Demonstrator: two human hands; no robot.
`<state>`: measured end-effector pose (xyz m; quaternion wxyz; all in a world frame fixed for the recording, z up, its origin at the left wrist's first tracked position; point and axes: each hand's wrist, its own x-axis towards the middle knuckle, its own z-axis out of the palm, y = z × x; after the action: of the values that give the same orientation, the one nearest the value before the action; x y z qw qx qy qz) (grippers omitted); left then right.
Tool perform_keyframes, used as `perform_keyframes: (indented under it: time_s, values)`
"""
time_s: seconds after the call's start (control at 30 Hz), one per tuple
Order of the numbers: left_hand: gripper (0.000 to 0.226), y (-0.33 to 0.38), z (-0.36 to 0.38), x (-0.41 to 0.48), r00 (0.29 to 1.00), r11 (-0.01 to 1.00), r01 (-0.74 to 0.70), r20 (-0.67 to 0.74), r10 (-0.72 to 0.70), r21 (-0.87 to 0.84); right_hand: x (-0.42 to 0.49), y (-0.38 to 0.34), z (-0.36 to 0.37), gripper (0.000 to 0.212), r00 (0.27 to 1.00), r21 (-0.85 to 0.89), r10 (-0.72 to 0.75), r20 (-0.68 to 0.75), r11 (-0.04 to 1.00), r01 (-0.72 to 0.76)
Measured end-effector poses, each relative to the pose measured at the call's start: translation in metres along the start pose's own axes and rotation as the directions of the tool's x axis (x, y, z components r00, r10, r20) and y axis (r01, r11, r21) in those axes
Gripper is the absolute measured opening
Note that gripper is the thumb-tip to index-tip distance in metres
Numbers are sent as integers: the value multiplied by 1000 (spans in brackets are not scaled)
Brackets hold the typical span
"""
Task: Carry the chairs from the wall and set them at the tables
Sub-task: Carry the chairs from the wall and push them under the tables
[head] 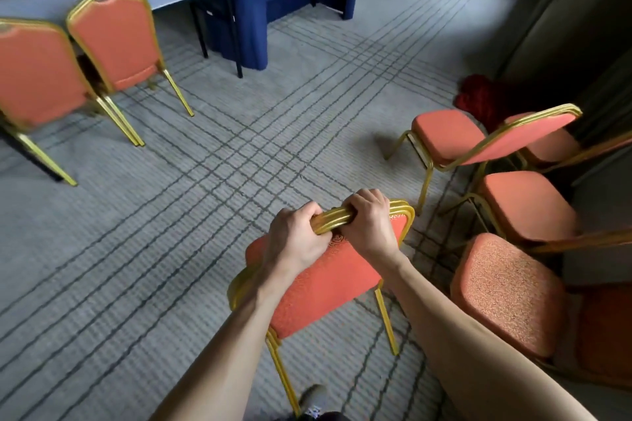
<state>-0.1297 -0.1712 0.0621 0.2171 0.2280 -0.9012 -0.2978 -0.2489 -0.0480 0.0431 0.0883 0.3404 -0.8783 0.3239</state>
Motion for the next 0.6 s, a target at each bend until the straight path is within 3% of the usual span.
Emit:
perform_keyframes:
  time_s: [0.13,0.27,0.37,0.47,0.6]
  values:
    - [20,-27,2,15,997,989,-11,-78,22,146,19,-8,34,22,983,-55,48,177,998,-39]
    - [27,-36,14,55,997,985,62,-59,-53,160,66,4,34,26,952,-121,110,286,990,-78]
    - [29,-28,30,73,1000,956,2,-20,4,294,86,26,31,32,952,-120,81,297,992,-46]
    - [31,-38,28,79,994,925,-51,-72,84,375,96,25,38,36,951,-89,17,309,996,11]
    - [29,-59,23,110,994,912,-20,-90,62,409,129,14,54,36,955,-113,-52,293,990,89]
